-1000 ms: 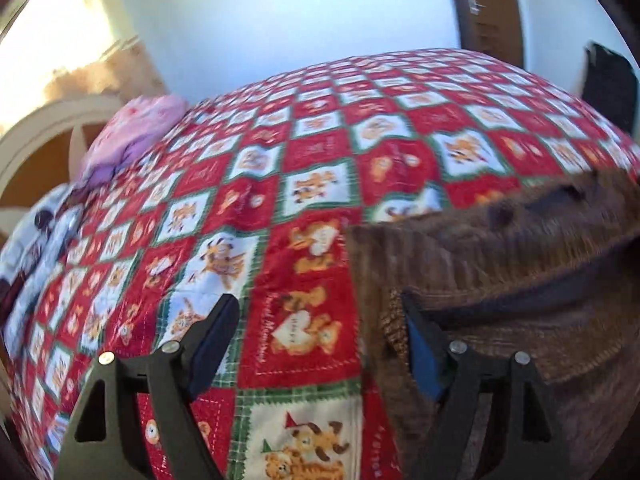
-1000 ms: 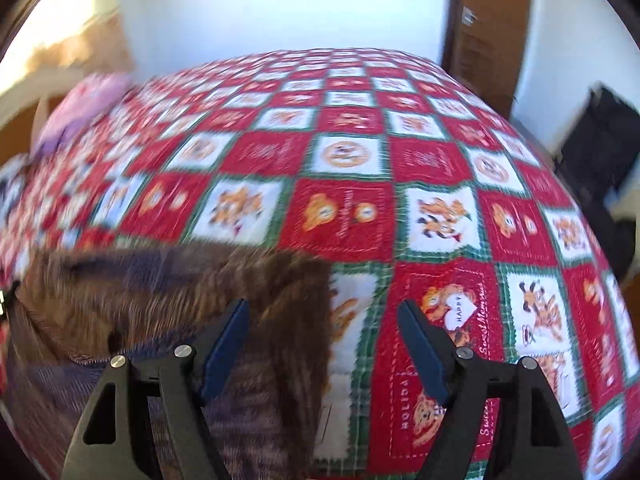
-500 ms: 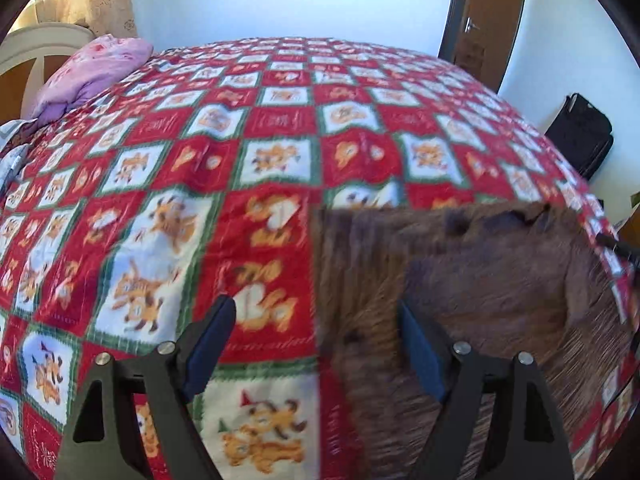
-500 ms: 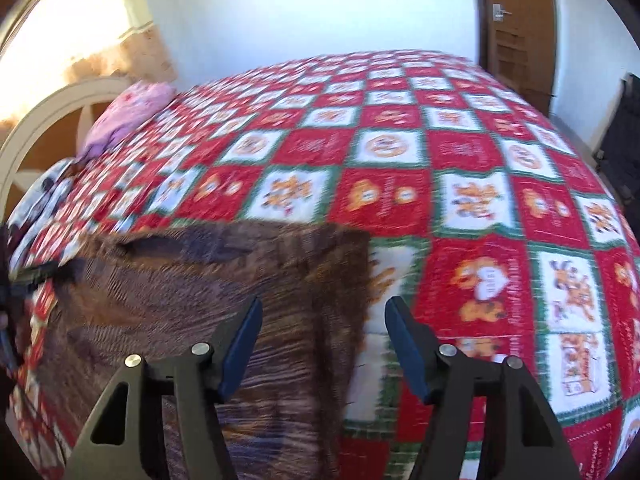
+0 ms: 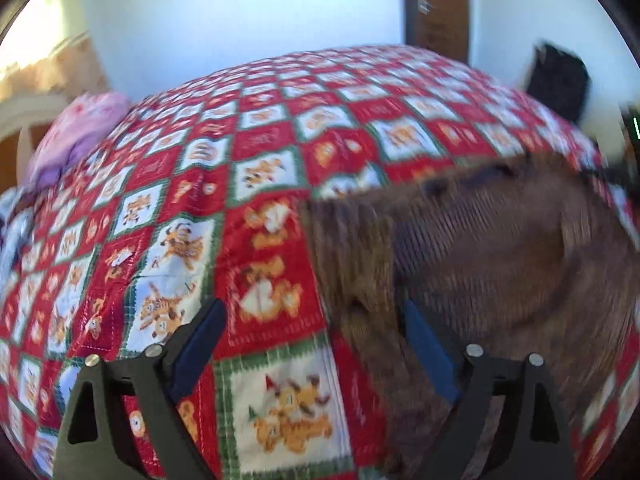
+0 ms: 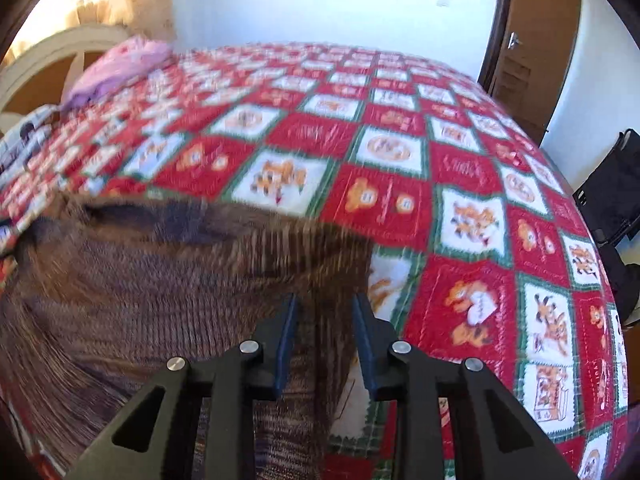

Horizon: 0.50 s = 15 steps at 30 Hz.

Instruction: Fold small clothes

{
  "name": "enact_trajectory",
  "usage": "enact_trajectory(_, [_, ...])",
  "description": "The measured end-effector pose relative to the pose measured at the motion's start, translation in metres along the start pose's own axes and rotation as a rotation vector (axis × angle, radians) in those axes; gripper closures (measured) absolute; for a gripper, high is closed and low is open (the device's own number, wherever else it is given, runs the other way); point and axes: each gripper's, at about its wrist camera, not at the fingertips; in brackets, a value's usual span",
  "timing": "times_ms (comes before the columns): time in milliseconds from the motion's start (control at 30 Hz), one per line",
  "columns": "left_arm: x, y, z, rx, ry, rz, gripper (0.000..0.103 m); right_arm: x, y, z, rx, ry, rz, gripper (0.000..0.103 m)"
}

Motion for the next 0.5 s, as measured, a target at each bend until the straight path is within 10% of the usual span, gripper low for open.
enact_trajectory(267, [0.009, -0.025, 0.001, -0.112, -0.029, 0.019, 0.011, 0.032, 0.097, 0.017, 0.263, 0.051, -0.321, 0.062])
enact_trajectory(500, [0.019, 0.003, -0.012, 0.040, -0.076, -0.020, 0.009, -0.003, 0.182, 0.026, 0.519, 0.089, -0.180, 0.061])
Point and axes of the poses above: each gripper's, at about its wrist camera, not at the fingertips, and x roughly against the way its jaws point, y to its left, z to its underside, and after that the axes turned 3 degrees about -z, right-handed
